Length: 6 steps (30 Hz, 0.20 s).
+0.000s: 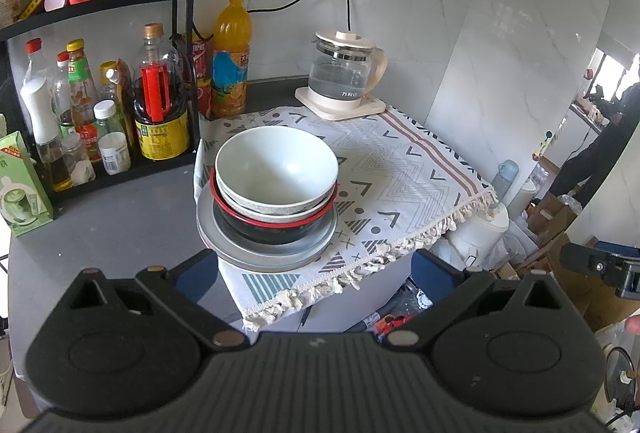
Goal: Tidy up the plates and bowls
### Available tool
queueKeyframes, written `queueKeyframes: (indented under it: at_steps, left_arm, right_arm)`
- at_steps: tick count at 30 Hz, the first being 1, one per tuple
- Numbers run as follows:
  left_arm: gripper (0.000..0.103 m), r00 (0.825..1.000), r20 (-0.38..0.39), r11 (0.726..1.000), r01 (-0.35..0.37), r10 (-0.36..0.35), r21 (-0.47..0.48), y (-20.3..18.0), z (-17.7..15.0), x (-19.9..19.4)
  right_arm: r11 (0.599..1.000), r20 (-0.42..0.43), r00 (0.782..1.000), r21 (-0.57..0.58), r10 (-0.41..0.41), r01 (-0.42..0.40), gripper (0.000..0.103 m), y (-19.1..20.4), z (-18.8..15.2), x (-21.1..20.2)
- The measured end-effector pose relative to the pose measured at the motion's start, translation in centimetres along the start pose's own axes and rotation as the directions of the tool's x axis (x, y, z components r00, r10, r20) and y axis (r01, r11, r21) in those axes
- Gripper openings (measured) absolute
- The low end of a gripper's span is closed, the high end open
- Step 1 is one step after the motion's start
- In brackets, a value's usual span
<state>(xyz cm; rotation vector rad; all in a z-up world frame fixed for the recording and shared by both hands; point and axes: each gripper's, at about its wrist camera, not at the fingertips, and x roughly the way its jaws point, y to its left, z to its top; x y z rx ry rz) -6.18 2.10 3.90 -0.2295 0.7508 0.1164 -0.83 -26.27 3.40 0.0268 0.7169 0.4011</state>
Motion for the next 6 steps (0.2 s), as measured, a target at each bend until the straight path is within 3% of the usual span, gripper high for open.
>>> queueKeyframes:
  at_steps: [6]
  left_arm:
    - [0.102, 1.0, -0.008, 1.0, -0.004, 0.003, -0.003, -0.08, 0.09, 0.33]
  right_arm:
    - [1.0, -0.012, 1.0, -0.006, 0.002, -0.002, 0.103, 0.03, 0.0, 0.45]
